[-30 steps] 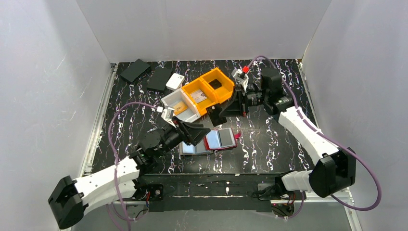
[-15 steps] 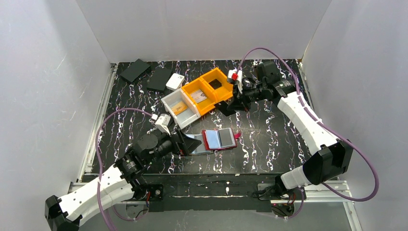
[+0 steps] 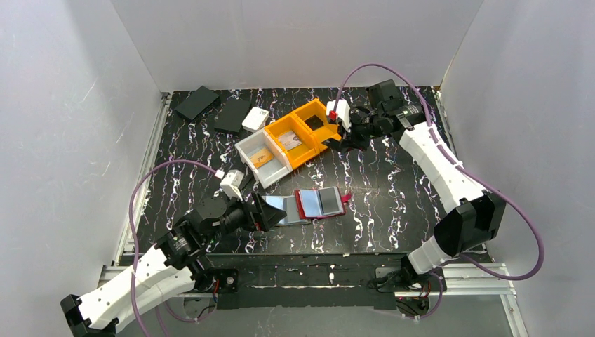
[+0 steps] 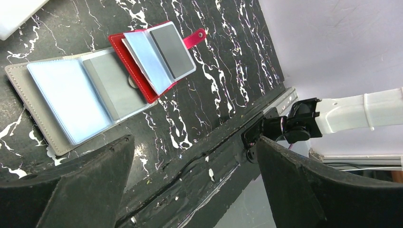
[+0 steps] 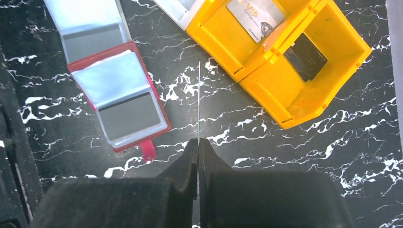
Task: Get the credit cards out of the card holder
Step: Place the credit card in the storage box.
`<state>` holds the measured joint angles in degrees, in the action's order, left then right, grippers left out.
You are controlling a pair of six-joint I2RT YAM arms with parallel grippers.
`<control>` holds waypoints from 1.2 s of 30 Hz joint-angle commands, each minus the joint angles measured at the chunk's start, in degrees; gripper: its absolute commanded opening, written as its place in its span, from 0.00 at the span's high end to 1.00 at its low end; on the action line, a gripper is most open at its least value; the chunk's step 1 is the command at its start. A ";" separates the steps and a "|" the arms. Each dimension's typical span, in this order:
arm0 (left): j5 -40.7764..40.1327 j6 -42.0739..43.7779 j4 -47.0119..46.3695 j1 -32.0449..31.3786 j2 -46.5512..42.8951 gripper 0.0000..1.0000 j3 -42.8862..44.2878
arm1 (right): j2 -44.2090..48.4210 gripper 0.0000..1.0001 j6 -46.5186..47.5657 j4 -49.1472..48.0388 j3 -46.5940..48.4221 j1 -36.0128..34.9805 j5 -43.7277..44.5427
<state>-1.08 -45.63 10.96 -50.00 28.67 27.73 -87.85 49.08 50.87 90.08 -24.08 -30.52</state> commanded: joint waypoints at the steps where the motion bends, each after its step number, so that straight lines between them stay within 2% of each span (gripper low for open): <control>1: -1.38 -0.33 2.62 0.25 -0.80 0.01 1.97 | -1.36 0.99 3.72 1.67 3.70 0.09 1.77; 27: -1.63 -0.29 3.39 0.24 -1.77 0.01 1.98 | -3.66 0.99 14.57 6.10 5.92 0.03 4.71; 36: 0.75 -2.69 -2.27 0.25 -0.37 0.01 -0.13 | -4.35 0.99 20.52 7.56 7.96 -0.01 9.85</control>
<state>-1.30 -46.85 12.84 -50.00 27.59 27.79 -91.68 65.84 57.28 94.54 -24.08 -23.07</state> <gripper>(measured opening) 0.994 0.032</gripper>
